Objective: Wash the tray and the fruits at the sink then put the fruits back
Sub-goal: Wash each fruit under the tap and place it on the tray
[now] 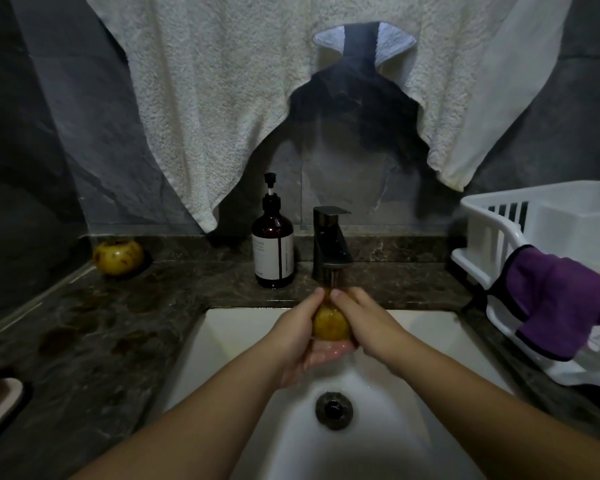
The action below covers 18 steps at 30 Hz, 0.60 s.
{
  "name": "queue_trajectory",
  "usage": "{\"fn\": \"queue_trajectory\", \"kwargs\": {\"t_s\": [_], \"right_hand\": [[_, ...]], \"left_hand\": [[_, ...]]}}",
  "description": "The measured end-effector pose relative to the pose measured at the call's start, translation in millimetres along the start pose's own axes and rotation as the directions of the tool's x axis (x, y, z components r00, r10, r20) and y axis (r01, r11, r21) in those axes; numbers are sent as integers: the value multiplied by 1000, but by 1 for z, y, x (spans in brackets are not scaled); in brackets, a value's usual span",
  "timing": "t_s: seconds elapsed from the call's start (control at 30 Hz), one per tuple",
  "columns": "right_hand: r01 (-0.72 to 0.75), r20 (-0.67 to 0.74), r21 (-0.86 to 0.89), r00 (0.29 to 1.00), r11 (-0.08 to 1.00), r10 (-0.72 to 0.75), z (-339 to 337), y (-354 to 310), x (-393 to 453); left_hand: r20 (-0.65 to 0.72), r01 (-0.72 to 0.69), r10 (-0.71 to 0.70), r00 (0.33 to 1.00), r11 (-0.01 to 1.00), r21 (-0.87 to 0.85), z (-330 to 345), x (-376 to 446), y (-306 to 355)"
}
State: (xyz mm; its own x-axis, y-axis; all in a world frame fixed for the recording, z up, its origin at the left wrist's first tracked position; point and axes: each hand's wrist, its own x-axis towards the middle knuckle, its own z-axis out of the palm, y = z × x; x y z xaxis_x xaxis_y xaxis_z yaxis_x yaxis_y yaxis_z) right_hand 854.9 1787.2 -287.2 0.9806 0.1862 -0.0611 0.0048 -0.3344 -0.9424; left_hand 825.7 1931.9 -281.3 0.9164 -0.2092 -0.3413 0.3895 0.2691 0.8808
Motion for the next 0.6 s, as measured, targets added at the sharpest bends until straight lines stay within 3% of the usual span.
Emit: {"fn": "queue_trajectory", "kwargs": {"t_s": [0.1,0.6], "right_hand": [[-69,-48,35,996,997,70,5,-3,1],[-50,4,114,999,992,49,10,-5,0]], "left_hand": [[-17,-20,21,1000,999,30,4,3,-2],[-76,-38,37,996,999,-13,2,3,-3]]}}
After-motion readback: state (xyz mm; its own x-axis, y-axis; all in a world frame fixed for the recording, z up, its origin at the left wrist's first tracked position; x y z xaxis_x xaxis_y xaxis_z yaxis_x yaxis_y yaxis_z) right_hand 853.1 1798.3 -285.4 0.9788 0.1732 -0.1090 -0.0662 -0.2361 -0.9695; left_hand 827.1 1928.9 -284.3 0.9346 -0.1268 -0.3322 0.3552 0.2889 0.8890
